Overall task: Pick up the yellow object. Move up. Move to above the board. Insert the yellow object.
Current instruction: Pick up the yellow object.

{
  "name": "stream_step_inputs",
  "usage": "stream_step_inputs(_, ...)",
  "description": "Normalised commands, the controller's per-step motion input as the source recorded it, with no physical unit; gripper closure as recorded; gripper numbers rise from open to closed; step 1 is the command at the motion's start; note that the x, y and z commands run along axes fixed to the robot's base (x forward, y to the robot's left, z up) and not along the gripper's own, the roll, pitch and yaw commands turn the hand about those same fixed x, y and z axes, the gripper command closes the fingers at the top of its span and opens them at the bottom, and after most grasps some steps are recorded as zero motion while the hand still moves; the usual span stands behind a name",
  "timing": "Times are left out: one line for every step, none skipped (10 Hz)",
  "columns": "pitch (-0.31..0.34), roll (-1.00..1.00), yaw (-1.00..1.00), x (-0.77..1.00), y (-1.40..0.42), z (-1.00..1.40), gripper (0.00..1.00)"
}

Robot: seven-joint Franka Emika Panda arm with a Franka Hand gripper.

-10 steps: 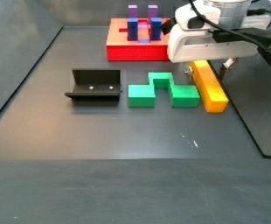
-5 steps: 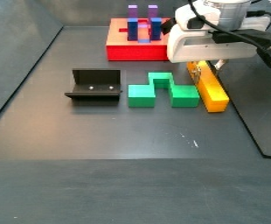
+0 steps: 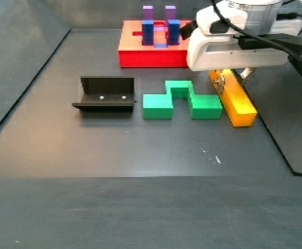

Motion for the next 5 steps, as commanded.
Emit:
stream_step_inputs(0.000, 0.00, 0.00, 0.00, 0.00, 0.00, 1.00)
stream_step_inputs(0.000, 0.00, 0.00, 0.00, 0.00, 0.00, 1.00)
stream_step_inputs(0.000, 0.00, 0.00, 0.00, 0.00, 0.00, 1.00)
stream_step_inputs(0.000, 0.00, 0.00, 0.00, 0.00, 0.00, 1.00)
stream_step_inputs(0.000, 0.00, 0.00, 0.00, 0.00, 0.00, 1.00)
